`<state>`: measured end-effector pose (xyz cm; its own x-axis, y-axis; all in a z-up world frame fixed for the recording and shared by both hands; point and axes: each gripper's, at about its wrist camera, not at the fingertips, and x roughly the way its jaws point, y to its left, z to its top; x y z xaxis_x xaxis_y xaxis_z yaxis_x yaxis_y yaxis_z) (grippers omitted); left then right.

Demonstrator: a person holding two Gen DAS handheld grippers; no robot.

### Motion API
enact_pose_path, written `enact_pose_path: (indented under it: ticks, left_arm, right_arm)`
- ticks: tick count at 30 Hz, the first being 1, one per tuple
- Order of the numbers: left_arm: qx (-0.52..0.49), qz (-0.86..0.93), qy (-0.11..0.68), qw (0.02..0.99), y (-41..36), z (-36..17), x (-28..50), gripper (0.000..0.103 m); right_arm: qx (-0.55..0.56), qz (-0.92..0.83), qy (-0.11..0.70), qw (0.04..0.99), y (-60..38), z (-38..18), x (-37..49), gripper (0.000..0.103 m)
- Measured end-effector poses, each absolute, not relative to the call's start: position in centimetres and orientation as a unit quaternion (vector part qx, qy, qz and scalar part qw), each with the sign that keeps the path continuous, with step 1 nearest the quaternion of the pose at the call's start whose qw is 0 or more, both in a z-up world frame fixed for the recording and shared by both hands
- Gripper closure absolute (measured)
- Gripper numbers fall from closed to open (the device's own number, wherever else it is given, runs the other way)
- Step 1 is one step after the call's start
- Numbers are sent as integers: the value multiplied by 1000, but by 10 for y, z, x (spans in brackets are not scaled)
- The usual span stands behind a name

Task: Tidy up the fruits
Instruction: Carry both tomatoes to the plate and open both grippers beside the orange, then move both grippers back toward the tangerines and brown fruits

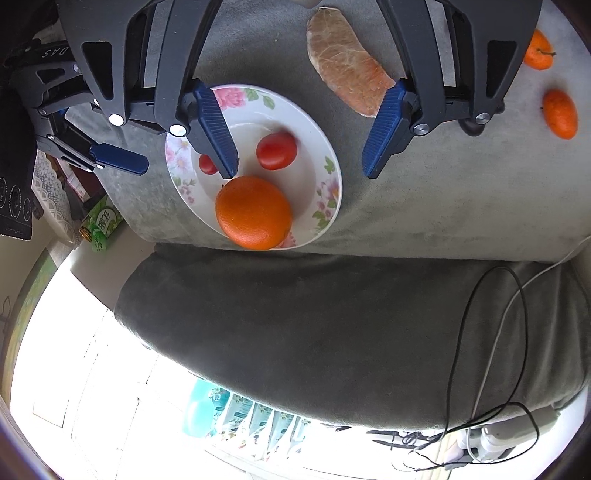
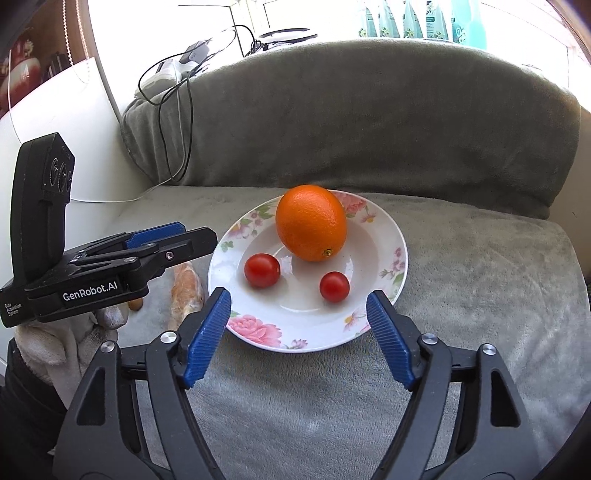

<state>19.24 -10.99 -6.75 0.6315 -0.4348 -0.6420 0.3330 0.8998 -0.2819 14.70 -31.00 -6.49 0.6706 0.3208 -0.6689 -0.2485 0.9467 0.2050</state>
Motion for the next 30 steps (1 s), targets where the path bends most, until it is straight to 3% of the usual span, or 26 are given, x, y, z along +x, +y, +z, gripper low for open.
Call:
enact_pose_path:
  ticks: [4, 21, 23, 30]
  left_arm:
    - [-79, -209, 374, 900, -106, -67, 191, 24]
    - [-80, -197, 357, 910, -97, -54, 177, 24]
    - [-81, -195, 352, 912, -94, -51, 175, 24]
    - [-86, -179, 337, 920, -71, -41, 163, 24]
  right_arm:
    - [49, 154, 369, 915, -311, -63, 145, 8]
    - [53, 133, 334, 932, -311, -49, 137, 7]
    - [48, 132, 328, 934, -309, -47, 136, 0]
    - [40, 137, 327, 934, -301, -40, 135, 0]
